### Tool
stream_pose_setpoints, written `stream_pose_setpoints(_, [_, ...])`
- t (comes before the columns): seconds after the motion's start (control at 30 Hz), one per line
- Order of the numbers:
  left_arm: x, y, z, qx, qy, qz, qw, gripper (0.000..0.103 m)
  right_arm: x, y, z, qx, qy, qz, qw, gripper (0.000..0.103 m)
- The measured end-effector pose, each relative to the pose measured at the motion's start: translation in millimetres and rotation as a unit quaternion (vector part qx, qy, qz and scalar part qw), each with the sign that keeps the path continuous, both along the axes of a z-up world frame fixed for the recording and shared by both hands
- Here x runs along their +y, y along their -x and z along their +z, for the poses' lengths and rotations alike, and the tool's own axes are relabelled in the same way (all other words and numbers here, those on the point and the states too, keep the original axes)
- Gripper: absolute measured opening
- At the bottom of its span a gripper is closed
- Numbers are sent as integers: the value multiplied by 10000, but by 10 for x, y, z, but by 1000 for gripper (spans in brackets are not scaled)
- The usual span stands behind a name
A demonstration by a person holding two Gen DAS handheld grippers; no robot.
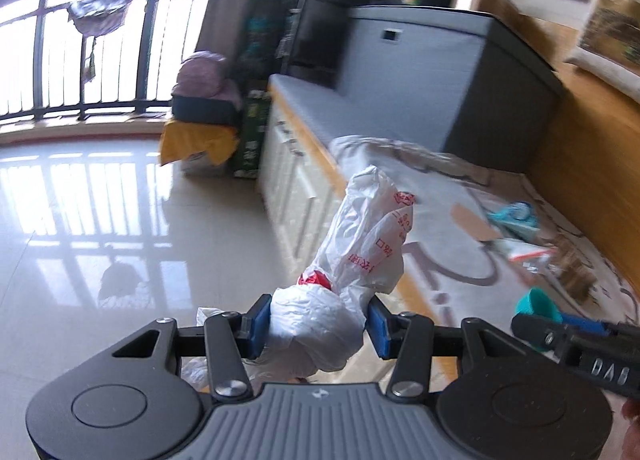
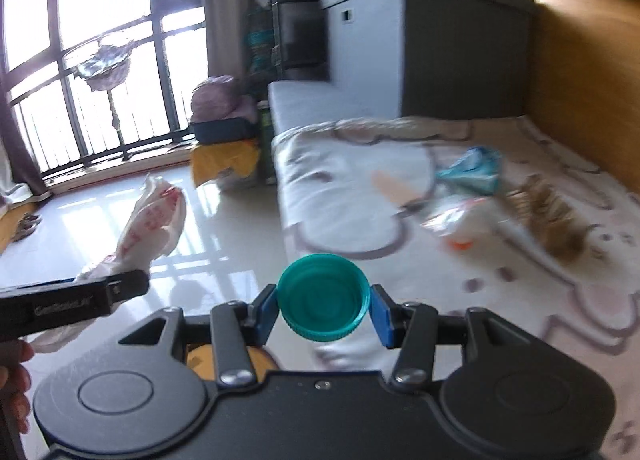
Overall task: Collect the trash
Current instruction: 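Carry the white bag and teal cap with both tools over the wastebasket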
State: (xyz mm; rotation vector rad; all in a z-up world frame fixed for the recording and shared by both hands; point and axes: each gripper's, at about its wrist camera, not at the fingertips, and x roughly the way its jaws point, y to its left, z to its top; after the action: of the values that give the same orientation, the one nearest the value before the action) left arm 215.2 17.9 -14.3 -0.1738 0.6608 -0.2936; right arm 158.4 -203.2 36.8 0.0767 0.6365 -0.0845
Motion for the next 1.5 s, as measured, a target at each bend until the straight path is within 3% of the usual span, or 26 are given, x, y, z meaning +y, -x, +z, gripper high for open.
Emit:
stream_pose_setpoints(0.23, [398, -137, -281, 351, -53, 390, 9986, 50, 494, -257, -535, 465, -187, 362, 9981, 50])
stream_pose_setpoints(0.4, [567, -262, -583, 732, -123, 575, 9956, 50, 717, -422, -1007, 874, -47, 464, 9951, 50])
stream_pose_setpoints(0.8, [554, -575, -1519, 1824, -401, 636, 9803, 50, 709, -946, -1774, 1927, -517, 719, 9773, 50])
stream_pose_setpoints(1.2, [439, -795, -2269, 2659, -882, 433, 9590, 50, 819, -1241, -2336, 2718, -615, 1227, 9525, 50])
stream_pose_setpoints(1.5, [349, -865, -2577, 2980, -1171, 230, 9471, 51, 852, -1400, -2586, 3035, -681, 1460, 9391, 50])
